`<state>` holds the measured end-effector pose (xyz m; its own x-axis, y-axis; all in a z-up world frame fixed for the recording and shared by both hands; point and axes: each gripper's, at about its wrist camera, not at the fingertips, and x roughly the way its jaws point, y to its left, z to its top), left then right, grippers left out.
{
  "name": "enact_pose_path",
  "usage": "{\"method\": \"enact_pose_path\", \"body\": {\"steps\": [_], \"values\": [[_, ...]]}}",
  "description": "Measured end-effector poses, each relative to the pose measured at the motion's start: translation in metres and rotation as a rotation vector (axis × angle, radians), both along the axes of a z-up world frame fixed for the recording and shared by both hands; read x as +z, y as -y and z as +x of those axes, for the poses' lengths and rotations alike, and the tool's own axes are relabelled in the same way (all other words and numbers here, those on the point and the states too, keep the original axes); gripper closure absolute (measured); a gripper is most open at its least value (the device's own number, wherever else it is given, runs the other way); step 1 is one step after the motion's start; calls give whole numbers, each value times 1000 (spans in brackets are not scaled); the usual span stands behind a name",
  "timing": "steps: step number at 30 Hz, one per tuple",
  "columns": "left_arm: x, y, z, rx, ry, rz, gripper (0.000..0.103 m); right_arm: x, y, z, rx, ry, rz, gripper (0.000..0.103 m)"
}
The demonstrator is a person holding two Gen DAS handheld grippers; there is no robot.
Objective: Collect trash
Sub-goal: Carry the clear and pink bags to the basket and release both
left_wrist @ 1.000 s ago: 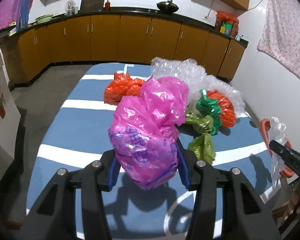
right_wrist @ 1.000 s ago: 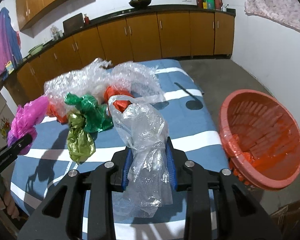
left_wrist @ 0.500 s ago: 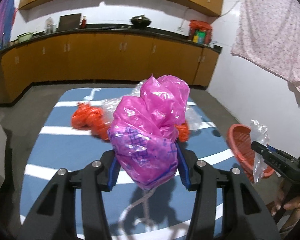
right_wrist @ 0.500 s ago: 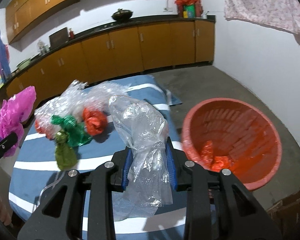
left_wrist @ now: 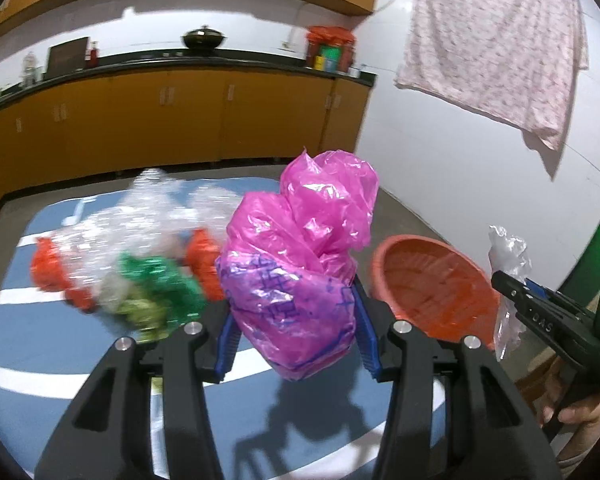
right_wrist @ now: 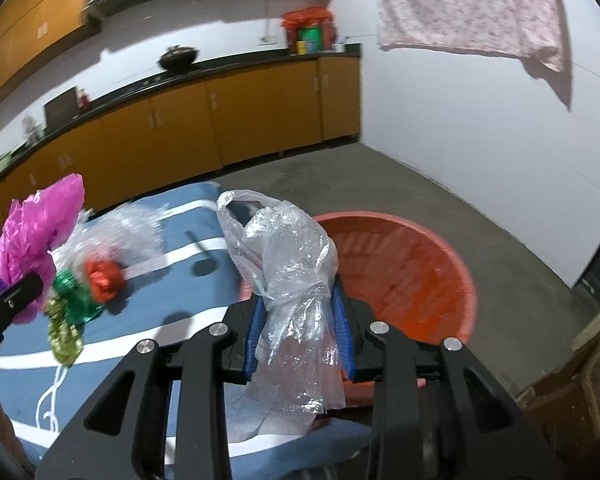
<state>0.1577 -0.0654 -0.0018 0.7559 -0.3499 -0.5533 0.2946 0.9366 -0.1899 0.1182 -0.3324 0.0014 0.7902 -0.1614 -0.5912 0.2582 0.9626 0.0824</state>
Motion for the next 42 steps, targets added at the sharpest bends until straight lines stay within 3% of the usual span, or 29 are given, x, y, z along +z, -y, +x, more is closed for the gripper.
{"method": "enact_pose_path", "body": {"steps": [13, 36, 38, 42], "values": [[-11, 100, 24, -185, 3, 14, 55, -1, 58, 3, -128, 24, 23, 71], [-43, 171, 65, -315, -66, 17, 53, -1, 92, 37, -139, 76, 98, 71], [-46, 174, 68, -321, -76, 15, 51, 0, 96, 39, -138, 87, 117, 66], [-51, 166, 72, -301, -86, 7, 37, 2, 100, 33, -154, 115, 116, 39]]}}
